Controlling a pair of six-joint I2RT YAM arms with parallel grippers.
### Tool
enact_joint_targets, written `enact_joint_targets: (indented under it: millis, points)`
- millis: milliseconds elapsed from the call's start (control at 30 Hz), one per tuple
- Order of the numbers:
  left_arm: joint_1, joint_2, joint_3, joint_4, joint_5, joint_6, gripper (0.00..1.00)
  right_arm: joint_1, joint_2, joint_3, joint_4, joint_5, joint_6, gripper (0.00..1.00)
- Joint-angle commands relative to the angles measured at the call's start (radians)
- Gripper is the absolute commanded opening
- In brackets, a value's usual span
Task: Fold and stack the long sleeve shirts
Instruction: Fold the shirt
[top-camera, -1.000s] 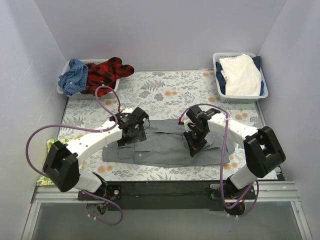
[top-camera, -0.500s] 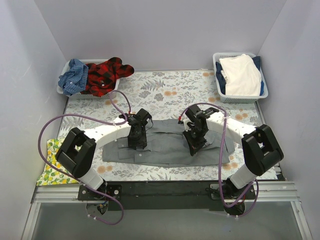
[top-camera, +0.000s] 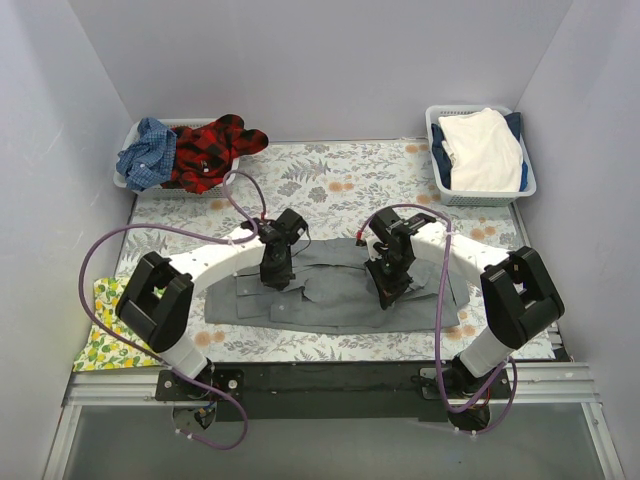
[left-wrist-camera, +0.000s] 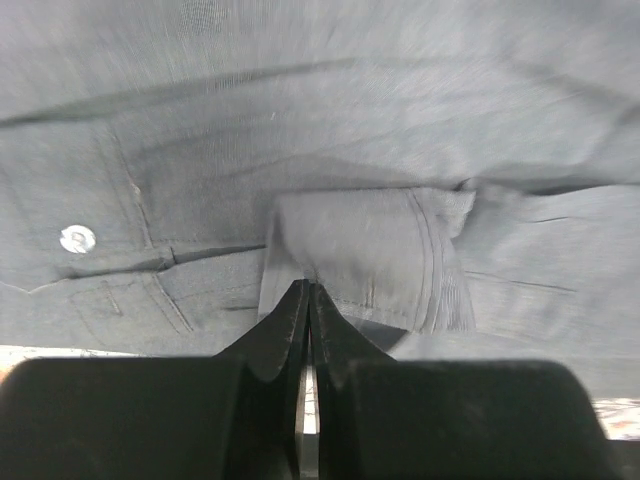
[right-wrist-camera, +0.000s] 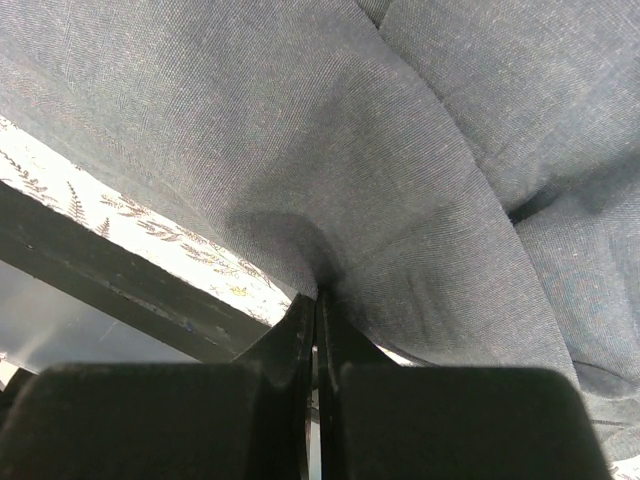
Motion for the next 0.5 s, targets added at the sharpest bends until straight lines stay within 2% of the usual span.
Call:
enact_joint_targets:
  millis: [0, 167, 267, 300, 367, 467]
  points:
    - [0.002, -0.110, 0.103, -0.073, -0.124, -0.025, 0.00, 0.001, 0.005, 0.046, 0.007, 0.008, 0.019, 0.01]
    - [0.002, -0.157, 0.163, -0.146, -0.274, -0.049, 0.00, 0.001, 0.003, 0.066, 0.028, -0.015, 0.029, 0.01]
    - [0.004, -0.173, 0.184, -0.184, -0.356, -0.066, 0.00, 0.001, 0.005, 0.082, 0.034, -0.027, 0.032, 0.14]
    - [0.004, -0.176, 0.199, -0.192, -0.377, -0.069, 0.00, 0.001, 0.005, 0.091, 0.034, -0.026, 0.035, 0.25]
    - [0.007, -0.186, 0.213, -0.203, -0.403, -0.068, 0.00, 0.001, 0.003, 0.098, 0.037, -0.024, 0.035, 0.34]
    - [0.022, -0.188, 0.203, -0.182, -0.352, -0.045, 0.00, 0.001, 0.003, 0.109, 0.040, -0.023, 0.038, 0.40]
